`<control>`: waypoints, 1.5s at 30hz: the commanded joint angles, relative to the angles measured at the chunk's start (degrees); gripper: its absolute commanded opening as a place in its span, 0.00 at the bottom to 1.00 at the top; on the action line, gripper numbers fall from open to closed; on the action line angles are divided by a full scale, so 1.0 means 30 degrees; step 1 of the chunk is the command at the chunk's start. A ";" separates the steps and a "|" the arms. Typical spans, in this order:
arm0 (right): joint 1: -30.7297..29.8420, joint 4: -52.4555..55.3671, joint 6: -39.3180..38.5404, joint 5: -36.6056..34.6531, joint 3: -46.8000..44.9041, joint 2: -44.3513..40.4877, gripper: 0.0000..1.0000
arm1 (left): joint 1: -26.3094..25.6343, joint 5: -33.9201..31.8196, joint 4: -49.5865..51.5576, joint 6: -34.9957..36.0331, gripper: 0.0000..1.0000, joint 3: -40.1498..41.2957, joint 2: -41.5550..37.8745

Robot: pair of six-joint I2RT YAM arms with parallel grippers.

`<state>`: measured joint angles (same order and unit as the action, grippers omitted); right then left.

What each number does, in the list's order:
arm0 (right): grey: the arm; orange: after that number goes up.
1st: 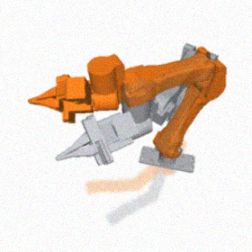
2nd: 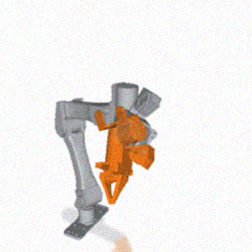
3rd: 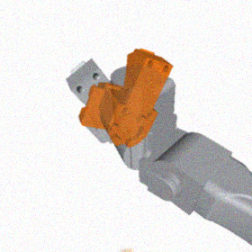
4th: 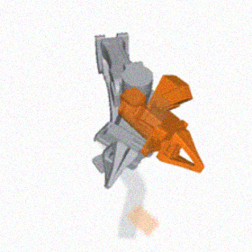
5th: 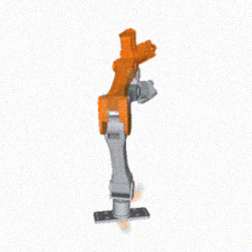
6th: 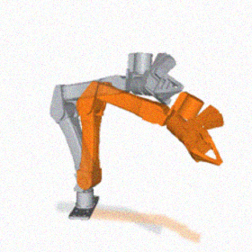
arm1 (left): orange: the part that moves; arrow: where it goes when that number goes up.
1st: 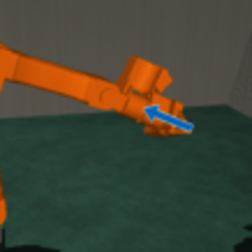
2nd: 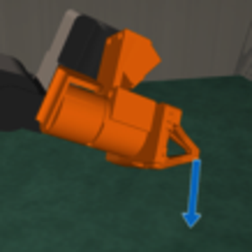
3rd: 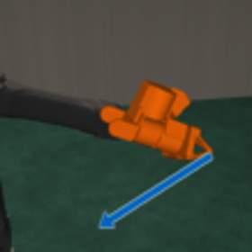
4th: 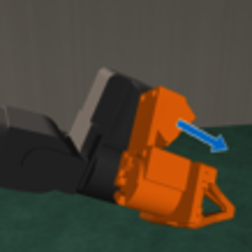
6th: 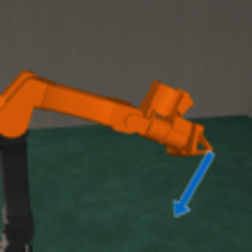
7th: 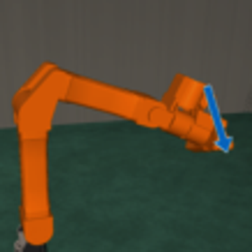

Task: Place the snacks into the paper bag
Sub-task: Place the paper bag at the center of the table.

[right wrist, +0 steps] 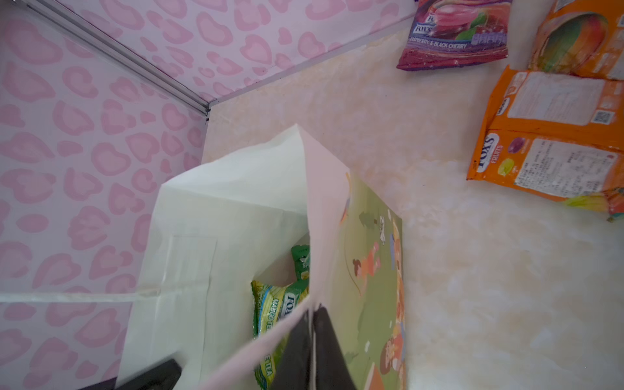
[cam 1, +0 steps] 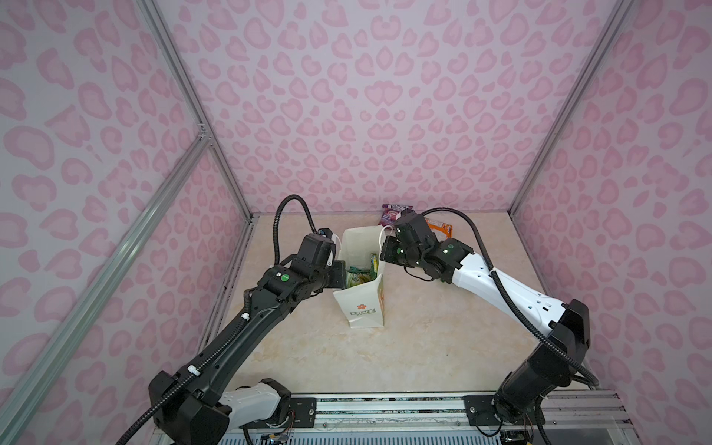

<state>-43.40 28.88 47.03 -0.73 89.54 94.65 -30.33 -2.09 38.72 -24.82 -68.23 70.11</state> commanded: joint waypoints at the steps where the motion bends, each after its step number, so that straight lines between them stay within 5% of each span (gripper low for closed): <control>1: -0.0036 -0.1099 0.0288 -0.0615 -0.0281 0.0120 0.19 | 0.0027 0.0925 -0.0289 0.0097 0.03 0.0256 -0.0081; 12: -0.0036 -0.1359 -0.0102 -0.1243 -0.1038 -0.0772 0.60 | 0.0163 0.1199 -0.0423 0.0304 0.03 0.0359 -0.0172; 23: 0.0354 -0.1249 -0.0692 -0.1000 -0.1947 -0.2494 0.65 | 0.0206 0.2020 -0.0653 0.0501 0.03 0.0371 -0.0310; 29: 0.1521 -0.0790 -0.1708 -0.1331 -0.3624 -0.4944 0.80 | 0.0232 0.2512 -0.0691 0.0830 0.03 0.0325 -0.0342; 34: 0.4101 -0.1293 -0.2080 -0.0840 -0.6898 -0.8179 0.97 | 0.0236 0.2795 -0.0731 0.0974 0.03 0.0316 -0.0400; 45: 1.3204 -0.2781 -0.1808 0.2704 -1.4579 -1.1911 0.97 | 0.0558 0.3252 -0.0853 0.0978 0.03 0.0389 -0.0649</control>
<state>-7.73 25.04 41.25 1.98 49.87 59.13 -28.82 6.24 36.73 -22.37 -67.20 68.64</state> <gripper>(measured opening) 0.973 0.060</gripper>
